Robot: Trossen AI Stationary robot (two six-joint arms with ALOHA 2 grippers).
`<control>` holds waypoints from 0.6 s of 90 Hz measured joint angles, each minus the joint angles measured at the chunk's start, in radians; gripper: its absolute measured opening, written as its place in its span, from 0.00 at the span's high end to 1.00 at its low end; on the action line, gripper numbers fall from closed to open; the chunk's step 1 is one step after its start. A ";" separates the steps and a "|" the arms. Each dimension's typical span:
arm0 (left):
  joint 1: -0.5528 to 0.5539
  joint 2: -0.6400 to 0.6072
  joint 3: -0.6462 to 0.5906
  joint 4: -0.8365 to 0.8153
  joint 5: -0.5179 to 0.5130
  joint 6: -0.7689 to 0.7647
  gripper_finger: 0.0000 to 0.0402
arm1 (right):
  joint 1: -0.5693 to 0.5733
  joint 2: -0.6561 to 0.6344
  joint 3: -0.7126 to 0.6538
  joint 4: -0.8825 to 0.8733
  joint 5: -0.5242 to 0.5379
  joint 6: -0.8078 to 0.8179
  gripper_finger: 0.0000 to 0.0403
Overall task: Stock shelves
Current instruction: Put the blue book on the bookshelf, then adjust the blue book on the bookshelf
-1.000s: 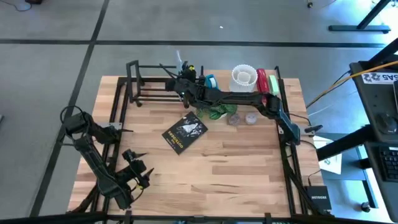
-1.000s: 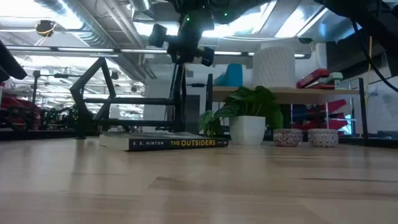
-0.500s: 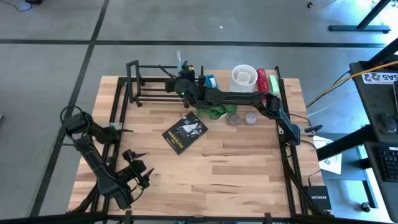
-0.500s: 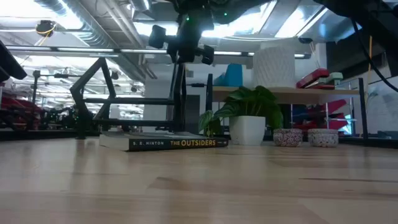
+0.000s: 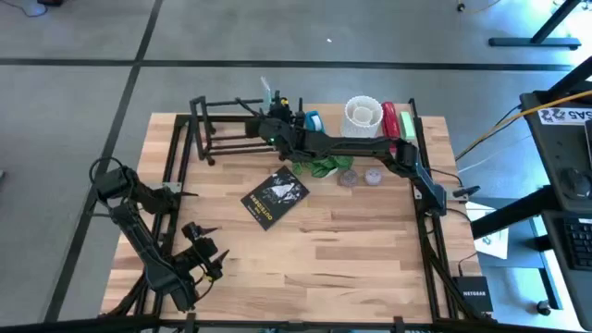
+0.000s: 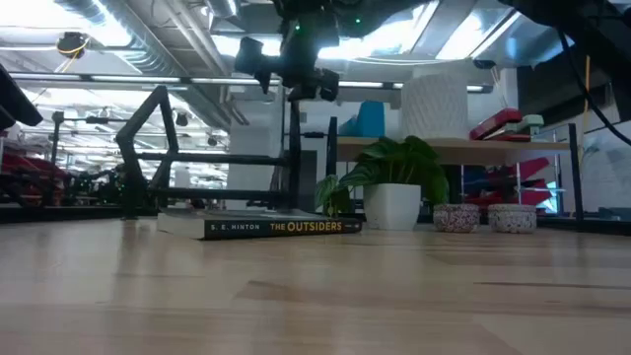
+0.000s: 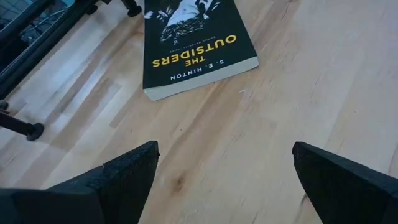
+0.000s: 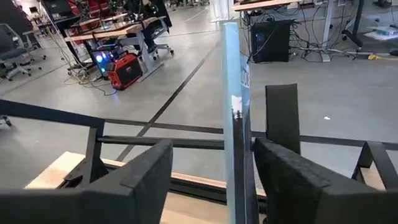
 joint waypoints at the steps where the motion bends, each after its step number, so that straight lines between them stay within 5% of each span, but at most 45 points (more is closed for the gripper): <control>1: 0.000 0.000 0.000 0.000 0.000 0.000 0.13 | 0.000 0.000 0.000 0.003 0.000 -0.007 0.46; 54: 0.000 0.000 0.000 -0.007 0.000 -0.018 0.13 | 0.068 -0.007 0.106 0.050 0.048 -0.346 0.48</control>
